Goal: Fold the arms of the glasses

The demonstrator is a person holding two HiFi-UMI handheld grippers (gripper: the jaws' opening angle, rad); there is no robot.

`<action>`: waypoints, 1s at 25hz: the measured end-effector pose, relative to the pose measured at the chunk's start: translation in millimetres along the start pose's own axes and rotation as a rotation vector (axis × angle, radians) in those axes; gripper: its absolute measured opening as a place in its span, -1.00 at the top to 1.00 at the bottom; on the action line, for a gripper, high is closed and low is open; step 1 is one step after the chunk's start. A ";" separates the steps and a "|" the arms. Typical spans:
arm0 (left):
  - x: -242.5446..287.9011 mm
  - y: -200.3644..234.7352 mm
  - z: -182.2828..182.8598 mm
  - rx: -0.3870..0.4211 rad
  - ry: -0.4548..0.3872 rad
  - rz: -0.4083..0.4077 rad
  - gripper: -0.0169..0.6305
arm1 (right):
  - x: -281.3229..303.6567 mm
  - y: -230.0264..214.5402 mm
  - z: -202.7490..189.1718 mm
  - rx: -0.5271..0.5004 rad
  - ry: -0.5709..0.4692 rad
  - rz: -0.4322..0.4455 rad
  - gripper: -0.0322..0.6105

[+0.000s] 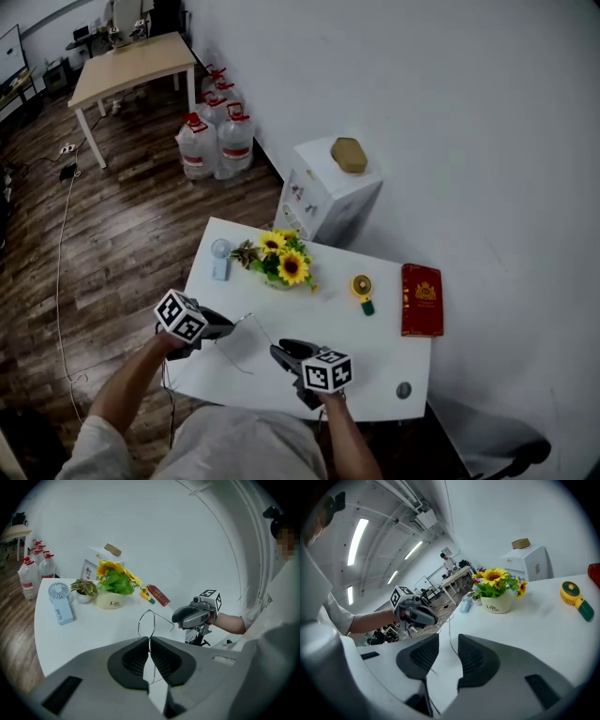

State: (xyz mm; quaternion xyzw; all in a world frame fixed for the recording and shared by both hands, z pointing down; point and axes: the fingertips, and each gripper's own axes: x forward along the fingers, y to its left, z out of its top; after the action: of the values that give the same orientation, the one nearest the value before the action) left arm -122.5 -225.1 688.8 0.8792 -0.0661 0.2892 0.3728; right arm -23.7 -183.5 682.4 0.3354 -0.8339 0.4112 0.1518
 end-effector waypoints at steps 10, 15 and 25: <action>6.0 -9.4 4.5 0.001 -0.007 -0.020 0.90 | 12.3 16.7 -14.6 0.001 0.085 0.066 0.89; 7.2 -10.6 6.2 0.023 0.017 0.005 0.90 | 9.3 24.9 -5.7 -0.050 0.043 0.069 0.79; 4.0 -11.5 2.0 0.031 0.037 0.002 0.90 | 0.6 -2.3 -16.7 0.045 0.059 0.040 0.60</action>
State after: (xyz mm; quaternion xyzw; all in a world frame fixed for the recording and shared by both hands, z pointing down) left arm -114.5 -217.9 682.8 0.8793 -0.0555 0.3070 0.3598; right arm -22.9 -171.7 694.4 0.3098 -0.8261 0.4426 0.1603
